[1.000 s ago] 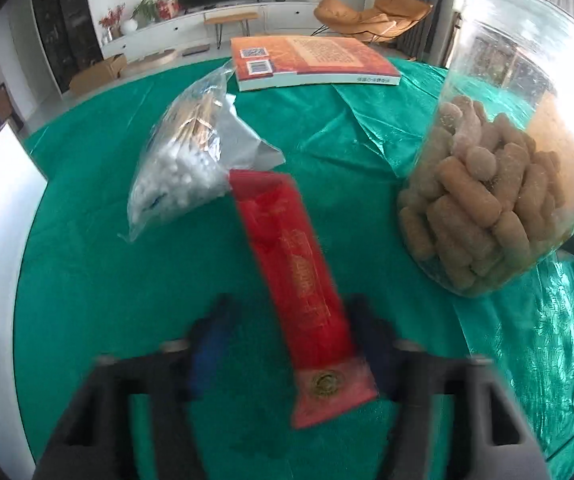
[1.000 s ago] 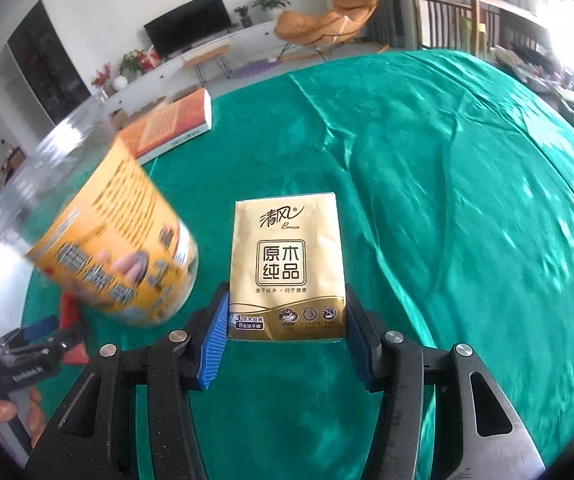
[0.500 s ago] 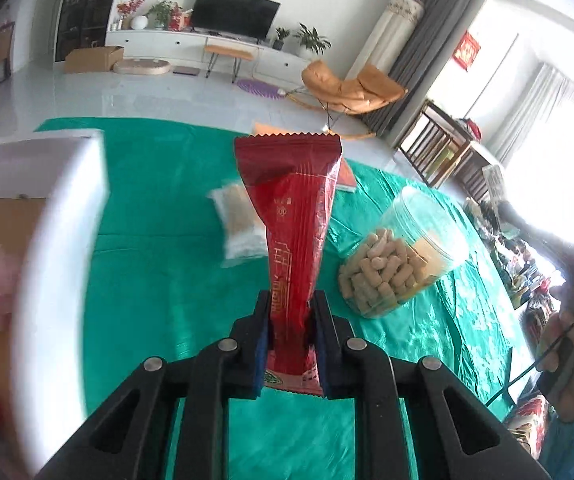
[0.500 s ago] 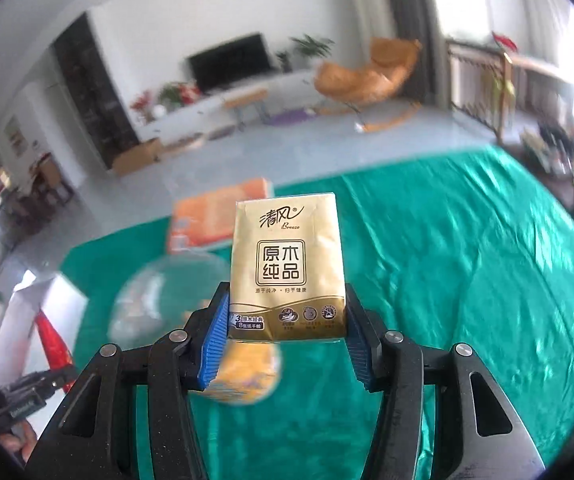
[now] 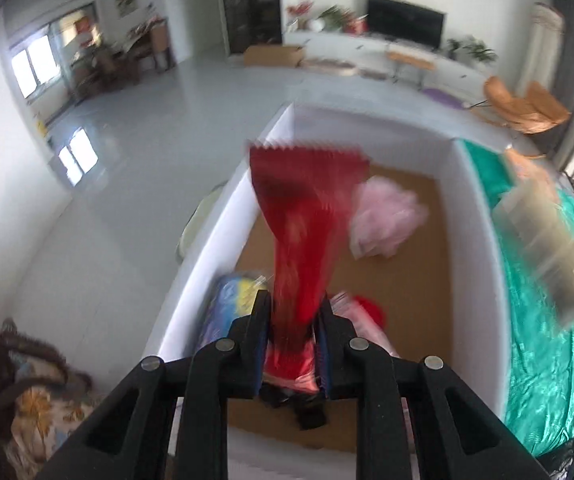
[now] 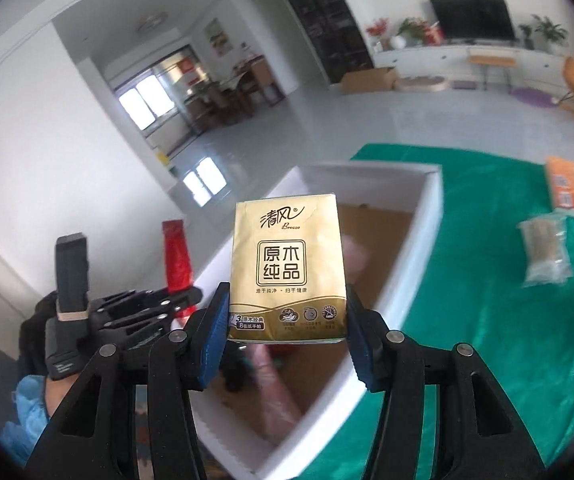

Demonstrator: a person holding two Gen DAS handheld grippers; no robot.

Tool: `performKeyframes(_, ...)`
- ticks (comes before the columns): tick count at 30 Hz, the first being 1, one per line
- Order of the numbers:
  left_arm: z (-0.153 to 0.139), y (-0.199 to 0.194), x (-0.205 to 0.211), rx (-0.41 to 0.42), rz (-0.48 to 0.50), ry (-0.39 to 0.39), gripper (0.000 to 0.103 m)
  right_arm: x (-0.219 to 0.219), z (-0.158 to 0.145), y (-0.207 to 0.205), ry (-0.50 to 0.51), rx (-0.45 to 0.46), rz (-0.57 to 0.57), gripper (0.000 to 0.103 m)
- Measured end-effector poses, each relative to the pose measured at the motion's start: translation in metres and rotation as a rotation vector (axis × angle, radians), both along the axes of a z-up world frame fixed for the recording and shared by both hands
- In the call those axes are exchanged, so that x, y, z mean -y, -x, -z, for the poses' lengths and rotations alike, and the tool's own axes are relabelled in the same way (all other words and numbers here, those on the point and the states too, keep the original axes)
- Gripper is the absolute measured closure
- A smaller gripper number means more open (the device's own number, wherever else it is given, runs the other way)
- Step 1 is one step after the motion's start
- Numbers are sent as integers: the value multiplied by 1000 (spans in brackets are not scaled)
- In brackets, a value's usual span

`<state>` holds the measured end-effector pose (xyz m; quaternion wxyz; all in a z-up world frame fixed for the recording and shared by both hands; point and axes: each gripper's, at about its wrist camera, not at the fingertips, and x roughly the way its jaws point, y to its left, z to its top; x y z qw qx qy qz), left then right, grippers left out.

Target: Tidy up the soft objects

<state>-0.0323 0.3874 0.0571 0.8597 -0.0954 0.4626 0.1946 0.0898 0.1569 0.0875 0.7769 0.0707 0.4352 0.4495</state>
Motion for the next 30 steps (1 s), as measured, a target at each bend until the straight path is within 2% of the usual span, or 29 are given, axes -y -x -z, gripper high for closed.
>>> performKeyframes(1, 7, 5, -10, -7, -29, 24, 81, -12, 11, -1, -1, -50, -35, 23)
performKeyframes(2, 11, 9, -18, 0, -52, 47, 81, -18, 20, 2, 8, -80, -47, 23)
performKeyframes(4, 15, 16, -23, 25, -72, 77, 79, -9, 28, 6, 22, -47, -40, 23)
performKeyframes(5, 15, 16, -23, 35, -71, 81, 68, 1, 30, 9, 46, -9, -14, 23)
performKeyframes(6, 15, 17, -22, 45, -67, 90, 47, 7, 32, 12, 72, 23, 14, 23)
performKeyframes(7, 14, 16, -19, 73, -60, 115, 35, 21, 36, 11, 94, 53, 49, 23)
performKeyframes(8, 12, 15, -13, 105, -61, 135, 16, 34, 41, 11, 115, 85, 90, 23)
performKeyframes(9, 9, 6, -8, 130, -64, 145, 13, 50, 47, 13, 139, 110, 133, 23)
performKeyframes(12, -2, -5, 12, 179, -38, 159, 13, 104, 75, 9, 207, 144, 280, 23)
performKeyframes(15, -19, -19, 44, 216, 23, 166, 13, 167, 112, 8, 294, 133, 472, 23)
performKeyframes(19, -38, -41, 113, 274, 188, 180, 13, 244, 156, 8, 431, 110, 731, 23)
performKeyframes(22, -50, -50, 174, 298, 332, 197, 13, 285, 173, 14, 510, 107, 852, 23)
performKeyframes(25, -41, -62, 241, 268, 476, 226, 10, 305, 179, 13, 549, 83, 903, 23)
performKeyframes(27, -26, -73, 281, 224, 534, 231, 9, 318, 185, 9, 556, 57, 930, 23)
performKeyframes(30, 15, -94, 334, 130, 608, 183, 9, 331, 189, 16, 568, 32, 947, 21)
